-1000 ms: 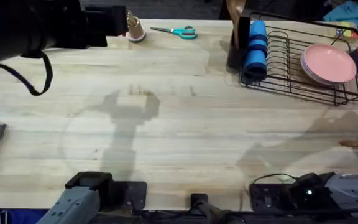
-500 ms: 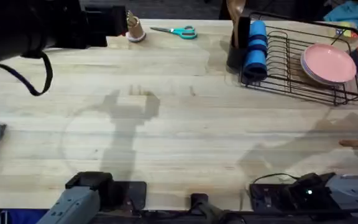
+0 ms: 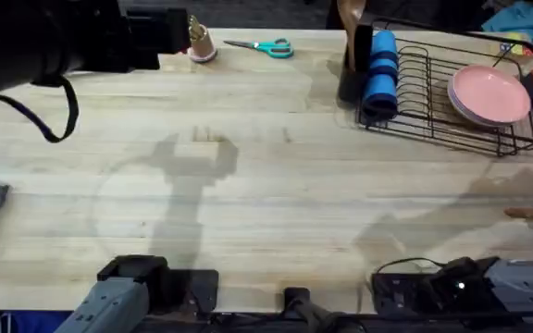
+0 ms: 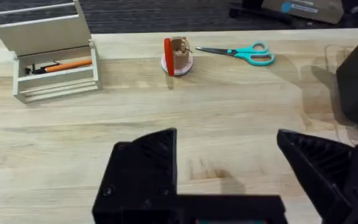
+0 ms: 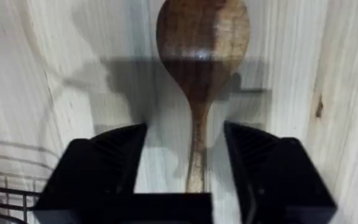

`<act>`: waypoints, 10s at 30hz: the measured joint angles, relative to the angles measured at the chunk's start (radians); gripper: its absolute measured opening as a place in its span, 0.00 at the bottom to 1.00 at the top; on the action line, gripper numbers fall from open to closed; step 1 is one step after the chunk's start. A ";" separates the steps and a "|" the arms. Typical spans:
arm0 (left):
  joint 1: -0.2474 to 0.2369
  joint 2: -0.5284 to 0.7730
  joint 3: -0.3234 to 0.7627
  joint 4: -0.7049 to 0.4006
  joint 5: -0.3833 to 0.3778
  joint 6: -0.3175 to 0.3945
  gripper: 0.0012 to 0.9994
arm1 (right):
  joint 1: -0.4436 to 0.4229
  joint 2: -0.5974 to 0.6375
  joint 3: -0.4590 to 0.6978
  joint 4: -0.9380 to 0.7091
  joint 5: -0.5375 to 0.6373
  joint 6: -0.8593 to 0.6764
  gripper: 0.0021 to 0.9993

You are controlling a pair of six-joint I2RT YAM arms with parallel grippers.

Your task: Pick up the spoon on the table one by one and put them onto the rack

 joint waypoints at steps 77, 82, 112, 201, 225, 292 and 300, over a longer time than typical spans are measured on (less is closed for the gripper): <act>0.000 0.000 0.000 0.004 0.000 0.000 0.99 | 0.378 -0.364 0.407 -0.144 -0.111 -0.105 0.03; 0.000 0.000 0.000 0.004 0.000 0.000 0.99 | 0.522 -0.391 0.407 -0.034 -0.111 -0.105 0.03; 0.000 0.000 0.000 0.004 0.000 0.000 0.99 | 1.077 -0.213 0.407 0.424 -0.022 -0.129 0.03; 0.000 0.062 0.000 0.006 0.000 0.000 0.99 | 1.231 -0.039 0.111 0.934 0.076 -0.397 0.03; 0.000 0.062 0.000 0.006 0.000 0.000 0.99 | 1.237 0.002 0.104 0.737 0.072 -0.397 0.03; 0.000 0.062 0.000 0.006 0.000 0.000 0.99 | 1.261 -0.535 0.103 -0.052 0.068 -0.461 1.00; 0.000 0.062 0.000 0.006 0.000 0.000 0.99 | 1.329 -0.634 0.103 -0.151 0.068 -0.461 1.00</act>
